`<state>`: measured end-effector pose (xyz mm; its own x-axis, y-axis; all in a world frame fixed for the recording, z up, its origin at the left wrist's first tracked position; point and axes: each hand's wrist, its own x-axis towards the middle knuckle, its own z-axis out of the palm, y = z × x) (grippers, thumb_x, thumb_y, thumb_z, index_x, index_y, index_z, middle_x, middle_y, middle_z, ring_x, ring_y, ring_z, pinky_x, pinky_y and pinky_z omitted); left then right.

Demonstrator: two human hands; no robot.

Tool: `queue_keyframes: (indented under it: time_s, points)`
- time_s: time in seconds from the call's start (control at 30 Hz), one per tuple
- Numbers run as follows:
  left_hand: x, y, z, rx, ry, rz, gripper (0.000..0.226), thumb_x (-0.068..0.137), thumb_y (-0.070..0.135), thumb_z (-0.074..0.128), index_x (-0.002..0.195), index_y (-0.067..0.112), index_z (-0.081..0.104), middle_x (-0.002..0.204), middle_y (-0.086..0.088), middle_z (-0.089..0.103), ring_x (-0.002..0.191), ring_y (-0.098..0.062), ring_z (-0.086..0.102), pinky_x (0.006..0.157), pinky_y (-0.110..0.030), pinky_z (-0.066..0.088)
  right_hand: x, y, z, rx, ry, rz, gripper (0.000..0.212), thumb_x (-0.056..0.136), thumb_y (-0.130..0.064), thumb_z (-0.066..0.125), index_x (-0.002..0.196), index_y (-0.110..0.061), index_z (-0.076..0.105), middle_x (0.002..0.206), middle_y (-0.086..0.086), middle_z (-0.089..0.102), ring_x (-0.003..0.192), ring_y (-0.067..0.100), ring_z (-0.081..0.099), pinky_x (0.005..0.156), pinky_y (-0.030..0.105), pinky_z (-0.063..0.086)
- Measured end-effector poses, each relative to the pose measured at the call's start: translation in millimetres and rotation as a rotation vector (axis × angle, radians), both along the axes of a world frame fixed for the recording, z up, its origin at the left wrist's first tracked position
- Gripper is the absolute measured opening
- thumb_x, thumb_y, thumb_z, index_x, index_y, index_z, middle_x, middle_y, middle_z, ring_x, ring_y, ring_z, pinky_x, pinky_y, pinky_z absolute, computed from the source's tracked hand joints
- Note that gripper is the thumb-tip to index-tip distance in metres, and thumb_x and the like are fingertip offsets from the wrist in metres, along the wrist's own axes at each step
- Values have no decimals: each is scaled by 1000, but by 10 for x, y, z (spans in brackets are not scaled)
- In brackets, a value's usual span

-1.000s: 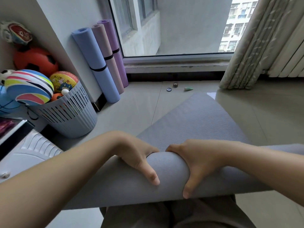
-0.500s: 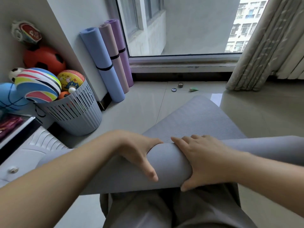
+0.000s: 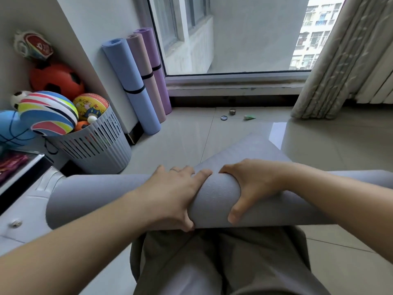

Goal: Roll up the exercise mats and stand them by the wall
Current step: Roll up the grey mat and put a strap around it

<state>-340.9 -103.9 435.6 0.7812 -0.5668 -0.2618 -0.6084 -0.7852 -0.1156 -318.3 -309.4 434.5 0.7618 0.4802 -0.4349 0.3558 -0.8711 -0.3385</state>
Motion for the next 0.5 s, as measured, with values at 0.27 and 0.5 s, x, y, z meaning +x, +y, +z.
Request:
queue_keyframes:
  time_s: [0.27, 0.5]
  points:
    - [-156, -43, 97, 37, 386, 3, 100, 60, 57, 78, 137, 46, 14, 121, 7, 47, 111, -19, 51, 92, -36, 45, -280, -43, -112, 75, 313, 26, 73, 56, -62, 81, 119, -44, 49, 109, -23, 61, 101, -2, 58, 93, 29, 50]
    - [47, -34, 68, 28, 615, 75, 104, 58, 54, 84, 140, 49, 19, 134, 14, 47, 122, -13, 49, 102, -38, 43, -438, -22, 14, -53, 8, 140, 102, 63, -73, 69, 145, -35, 23, 137, -17, 42, 124, 8, 43, 104, 30, 38]
